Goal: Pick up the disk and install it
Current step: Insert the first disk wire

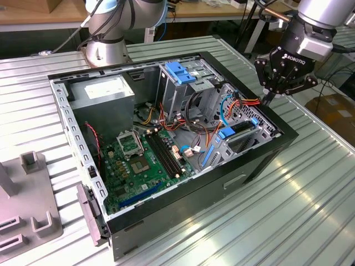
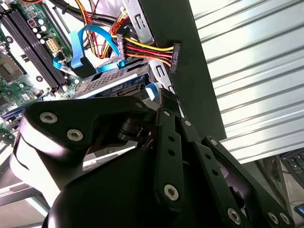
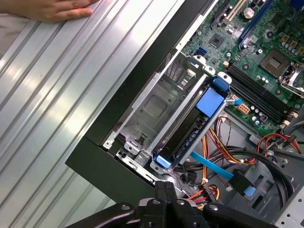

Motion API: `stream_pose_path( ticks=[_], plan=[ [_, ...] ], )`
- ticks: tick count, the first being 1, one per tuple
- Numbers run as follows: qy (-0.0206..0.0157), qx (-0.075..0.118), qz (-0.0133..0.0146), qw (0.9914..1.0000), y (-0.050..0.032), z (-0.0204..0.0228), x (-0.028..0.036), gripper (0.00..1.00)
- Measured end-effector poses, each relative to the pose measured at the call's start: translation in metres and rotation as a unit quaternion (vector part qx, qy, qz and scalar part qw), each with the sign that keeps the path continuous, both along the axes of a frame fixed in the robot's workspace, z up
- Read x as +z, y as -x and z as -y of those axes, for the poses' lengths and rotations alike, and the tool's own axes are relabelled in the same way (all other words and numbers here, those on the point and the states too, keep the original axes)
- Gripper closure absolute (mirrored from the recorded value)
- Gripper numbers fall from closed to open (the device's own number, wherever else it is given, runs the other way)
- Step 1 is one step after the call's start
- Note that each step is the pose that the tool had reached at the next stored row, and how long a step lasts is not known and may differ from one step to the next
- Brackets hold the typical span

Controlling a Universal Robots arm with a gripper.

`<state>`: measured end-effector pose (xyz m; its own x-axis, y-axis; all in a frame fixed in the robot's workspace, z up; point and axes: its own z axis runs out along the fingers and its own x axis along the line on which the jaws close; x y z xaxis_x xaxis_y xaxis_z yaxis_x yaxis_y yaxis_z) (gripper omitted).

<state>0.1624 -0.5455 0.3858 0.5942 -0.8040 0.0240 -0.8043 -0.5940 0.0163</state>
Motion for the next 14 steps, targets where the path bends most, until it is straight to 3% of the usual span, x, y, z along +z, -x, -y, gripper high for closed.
stream_pose_path(
  ticks=[9,11,14],
  plan=[
    [0.0008,0.0,0.0007,1.0,-0.0001,-0.0003,-0.0004,0.9],
    [0.0016,0.001,0.001,1.0,-0.0003,-0.0016,-0.0009,0.9],
    [0.0021,0.003,0.0016,0.99999,-0.0029,-0.0082,-0.0024,0.9]
  ],
)
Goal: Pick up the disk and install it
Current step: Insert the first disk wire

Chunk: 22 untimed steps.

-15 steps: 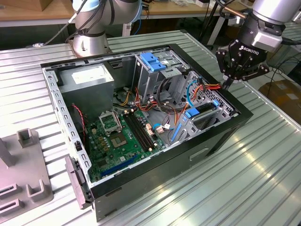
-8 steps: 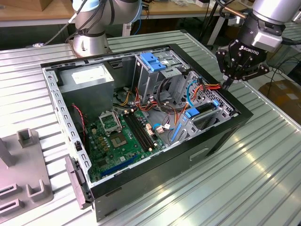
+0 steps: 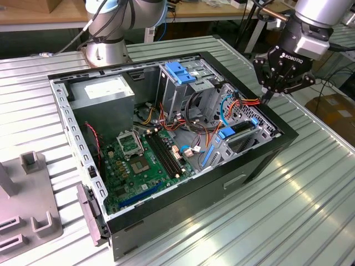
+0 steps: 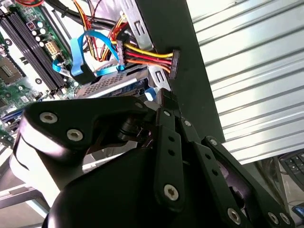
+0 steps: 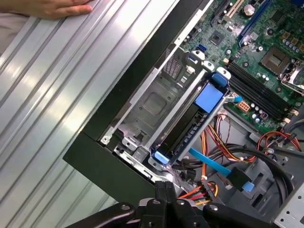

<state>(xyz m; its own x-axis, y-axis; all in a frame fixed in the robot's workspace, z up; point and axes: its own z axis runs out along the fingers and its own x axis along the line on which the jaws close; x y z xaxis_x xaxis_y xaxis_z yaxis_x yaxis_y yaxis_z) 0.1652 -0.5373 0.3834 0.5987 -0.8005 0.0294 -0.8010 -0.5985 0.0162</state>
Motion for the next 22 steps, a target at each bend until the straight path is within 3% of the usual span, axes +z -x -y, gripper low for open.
stream_pose_path(
  ticks=[4,6,9,10,14,16,17,20,22],
  plan=[
    [0.0019,0.004,0.0004,0.99999,-0.0058,-0.0077,-0.0027,0.89],
    [0.0037,0.009,0.0016,0.99995,-0.0082,-0.0103,-0.0049,0.83],
    [0.0046,0.027,0.0027,0.99961,-0.0086,-0.0109,-0.0069,0.82],
    [0.0048,0.033,0.0033,0.99945,-0.0087,-0.0112,-0.0074,0.75],
    [0.0056,0.05,0.0086,0.9987,-0.0089,-0.0139,-0.0093,0.75],
    [0.0067,0.062,0.0146,0.99793,-0.0091,-0.0166,-0.0102,0.75],
    [0.0068,0.067,0.0162,0.99758,-0.0093,-0.0173,-0.0106,0.75],
    [0.0067,0.08,0.0182,0.99662,-0.0093,-0.0177,-0.0115,0.75],
    [0.0063,0.099,0.0191,0.99485,-0.0093,-0.0177,-0.0124,0.75]
  ],
)
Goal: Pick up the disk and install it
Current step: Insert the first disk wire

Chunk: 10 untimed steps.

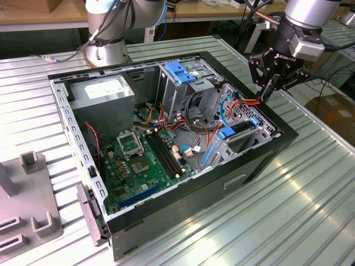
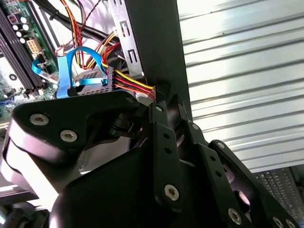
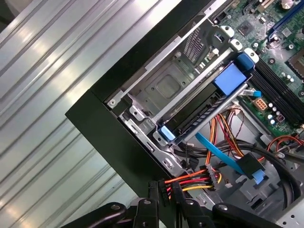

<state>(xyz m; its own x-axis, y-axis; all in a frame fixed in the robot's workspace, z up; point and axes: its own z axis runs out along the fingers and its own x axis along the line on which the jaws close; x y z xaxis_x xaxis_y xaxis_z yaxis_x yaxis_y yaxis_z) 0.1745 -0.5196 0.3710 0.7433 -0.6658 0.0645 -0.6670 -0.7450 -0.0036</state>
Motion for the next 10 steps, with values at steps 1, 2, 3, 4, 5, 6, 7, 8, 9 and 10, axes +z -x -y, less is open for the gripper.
stream_pose_path(
  ticks=[1,2,3,4,5,6,7,8,9,10],
  plan=[
    [0.0,0.009,0.0002,0.99996,0.0,0.0,-0.0004,0.75],
    [0.0,0.016,0.0003,0.99987,0.0,0.0,-0.0007,0.75],
    [0.0,0.027,0.0006,0.99964,0.0,0.0,-0.0012,0.75],
    [0.0,0.036,0.0008,0.99935,0.0,0.0,-0.0016,0.75],
    [0.0,0.044,0.0011,0.99905,0.0,0.0001,-0.0018,0.75],
    [-0.0001,0.049,0.0016,0.99881,0.0005,0.0007,-0.0019,0.75],
    [0.0,0.051,0.0023,0.99872,0.0018,0.0027,-0.0019,0.75],
    [0.0,0.053,0.0035,0.99857,0.0029,0.005,-0.0021,0.75],
    [0.0001,0.055,0.0051,0.99848,0.0029,0.005,-0.0032,0.75],
    [0.0002,0.057,0.0073,0.99836,0.0029,0.005,-0.0044,0.75]
  ],
)
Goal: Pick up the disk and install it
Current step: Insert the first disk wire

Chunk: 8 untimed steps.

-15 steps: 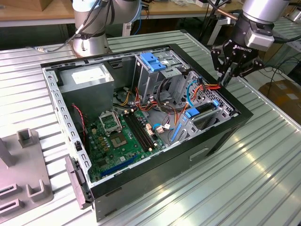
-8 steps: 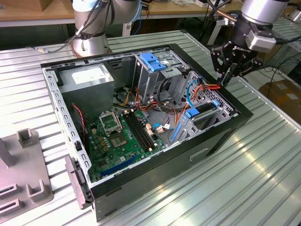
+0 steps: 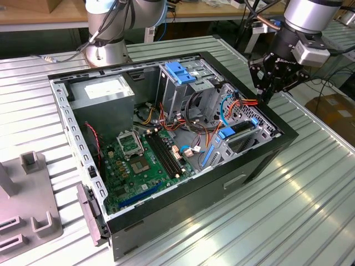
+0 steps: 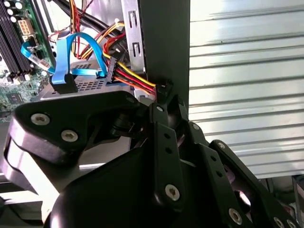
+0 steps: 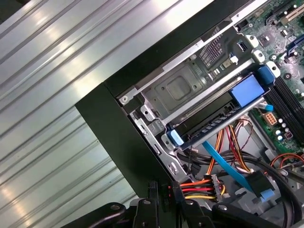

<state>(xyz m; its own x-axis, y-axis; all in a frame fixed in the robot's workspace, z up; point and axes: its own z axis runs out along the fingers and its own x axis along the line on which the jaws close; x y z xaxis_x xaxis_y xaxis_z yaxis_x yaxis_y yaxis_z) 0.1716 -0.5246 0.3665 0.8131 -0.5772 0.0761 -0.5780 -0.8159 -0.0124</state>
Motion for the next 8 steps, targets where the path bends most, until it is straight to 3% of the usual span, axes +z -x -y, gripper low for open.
stream_pose_path(
  ticks=[8],
  plan=[
    [0.0,0.001,0.0008,1.0,0.0,0.0,-0.0003,0.77]
  ],
)
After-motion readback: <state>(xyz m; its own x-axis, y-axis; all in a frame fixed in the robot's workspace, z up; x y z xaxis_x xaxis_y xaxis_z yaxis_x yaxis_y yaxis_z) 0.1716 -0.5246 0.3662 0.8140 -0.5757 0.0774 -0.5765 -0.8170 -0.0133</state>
